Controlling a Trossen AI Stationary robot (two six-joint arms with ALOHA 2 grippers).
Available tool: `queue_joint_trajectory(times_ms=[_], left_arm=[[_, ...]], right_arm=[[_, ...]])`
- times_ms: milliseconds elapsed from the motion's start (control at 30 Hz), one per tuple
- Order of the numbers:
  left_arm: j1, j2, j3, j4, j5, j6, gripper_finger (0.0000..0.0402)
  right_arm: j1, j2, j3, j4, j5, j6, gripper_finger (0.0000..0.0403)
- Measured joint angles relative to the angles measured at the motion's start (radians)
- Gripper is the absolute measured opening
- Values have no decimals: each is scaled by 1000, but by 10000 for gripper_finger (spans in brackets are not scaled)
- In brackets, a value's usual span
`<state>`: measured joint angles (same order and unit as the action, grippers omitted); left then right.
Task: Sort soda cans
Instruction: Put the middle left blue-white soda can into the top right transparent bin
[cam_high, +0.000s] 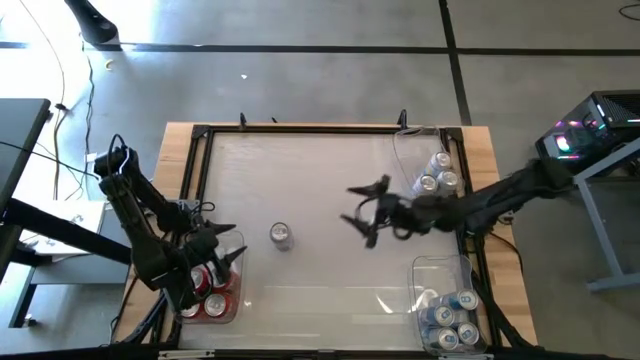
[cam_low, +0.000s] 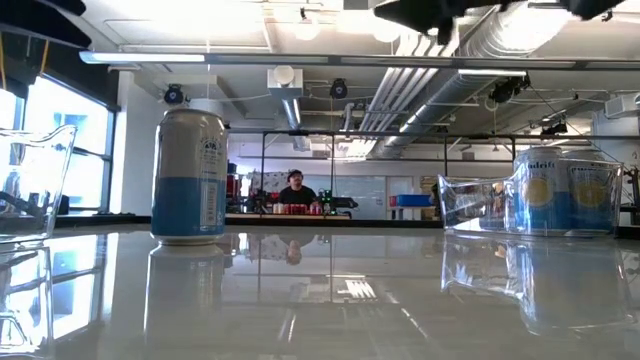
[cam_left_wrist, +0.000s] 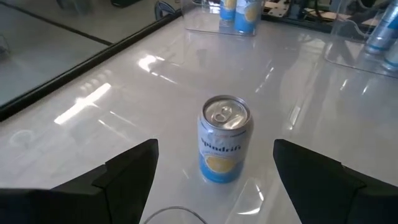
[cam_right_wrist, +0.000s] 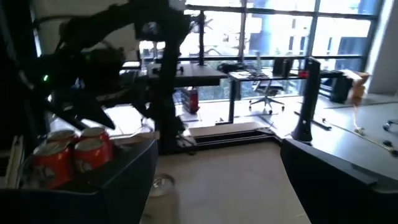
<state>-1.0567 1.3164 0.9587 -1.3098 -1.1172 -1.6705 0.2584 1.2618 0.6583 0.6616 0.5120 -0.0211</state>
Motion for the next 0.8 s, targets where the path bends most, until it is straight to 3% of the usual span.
queue_joint_trajectory(times_ms=[167,400,800], left_arm=[[1,0,-15,12,2,5,314],[3,0,-16,18,5,6,314],[3,1,-16,26,7,7,314]], right_arm=[[6,194,98,65,-113,-9,337],[-11,367,310,34,-272,61,337],[-52,671,811,-543,-301,19,358]])
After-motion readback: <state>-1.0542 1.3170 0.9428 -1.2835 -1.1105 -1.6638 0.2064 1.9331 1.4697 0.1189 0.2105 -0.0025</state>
